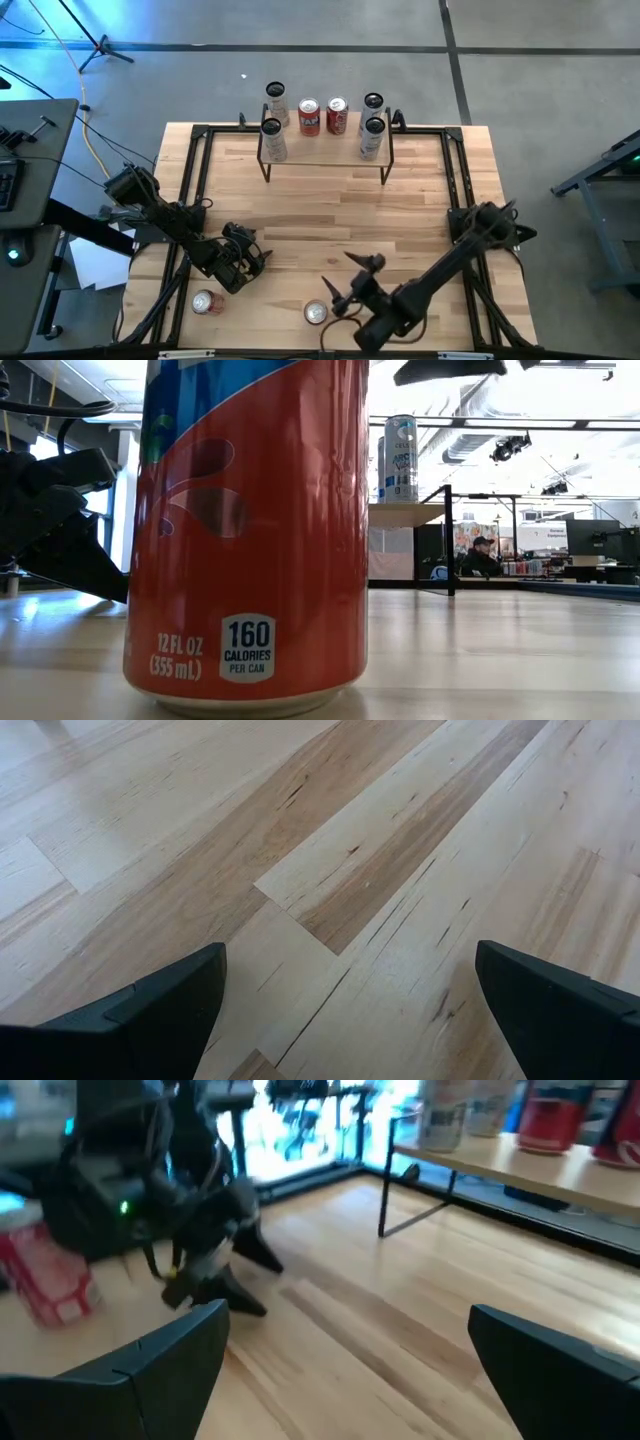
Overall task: Place canned beverage on shelf
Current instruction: Put the red soda can on the shelf aligned with the other red soda can
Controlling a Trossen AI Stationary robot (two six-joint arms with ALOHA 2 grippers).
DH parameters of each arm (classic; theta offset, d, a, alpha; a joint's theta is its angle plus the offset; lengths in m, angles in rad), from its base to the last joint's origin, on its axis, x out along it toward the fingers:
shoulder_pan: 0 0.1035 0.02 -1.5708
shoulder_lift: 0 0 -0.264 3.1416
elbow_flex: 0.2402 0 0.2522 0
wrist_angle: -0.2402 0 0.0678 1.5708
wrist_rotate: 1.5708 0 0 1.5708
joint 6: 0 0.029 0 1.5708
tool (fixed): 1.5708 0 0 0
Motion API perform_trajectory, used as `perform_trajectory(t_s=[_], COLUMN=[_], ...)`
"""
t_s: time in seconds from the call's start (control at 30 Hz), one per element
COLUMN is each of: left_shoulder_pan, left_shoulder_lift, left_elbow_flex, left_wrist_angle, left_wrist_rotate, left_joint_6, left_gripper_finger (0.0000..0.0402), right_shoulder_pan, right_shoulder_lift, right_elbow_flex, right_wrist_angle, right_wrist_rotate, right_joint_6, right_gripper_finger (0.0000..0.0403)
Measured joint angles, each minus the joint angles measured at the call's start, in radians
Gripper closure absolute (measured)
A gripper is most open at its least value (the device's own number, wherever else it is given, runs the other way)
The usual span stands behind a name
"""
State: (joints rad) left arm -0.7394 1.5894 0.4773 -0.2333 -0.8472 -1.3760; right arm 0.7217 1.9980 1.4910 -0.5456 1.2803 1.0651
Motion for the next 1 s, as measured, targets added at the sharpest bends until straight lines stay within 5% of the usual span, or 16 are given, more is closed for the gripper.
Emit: perform_trajectory(t_s=[0.33, 0.77, 1.0], left_shoulder_pan=[0.0, 0.0, 0.0], left_shoulder_lift=[0.0, 0.0, 0.0], left_elbow_flex=[0.0, 0.0, 0.0], left_wrist_angle=[0.0, 0.0, 0.0], left_wrist_rotate=[0.0, 0.0, 0.0], left_joint_6=[0.0, 0.0, 0.0], left_gripper_finger=[0.0002, 0.0002, 0.0002], right_shoulder_pan=[-0.004, 0.001, 0.023], right_shoulder_lift=[-0.025, -0.008, -0.008], right_elbow_flex=[0.0, -0.005, -0.207], right_wrist_angle=[0.391, 0.436, 0.744], right_wrist_rotate=[-0.21, -0.39, -0.417], right_joint_6=[-0.544, -0.546, -0.407], right_gripper_finger=[0.0004, 0.0004, 0.0004])
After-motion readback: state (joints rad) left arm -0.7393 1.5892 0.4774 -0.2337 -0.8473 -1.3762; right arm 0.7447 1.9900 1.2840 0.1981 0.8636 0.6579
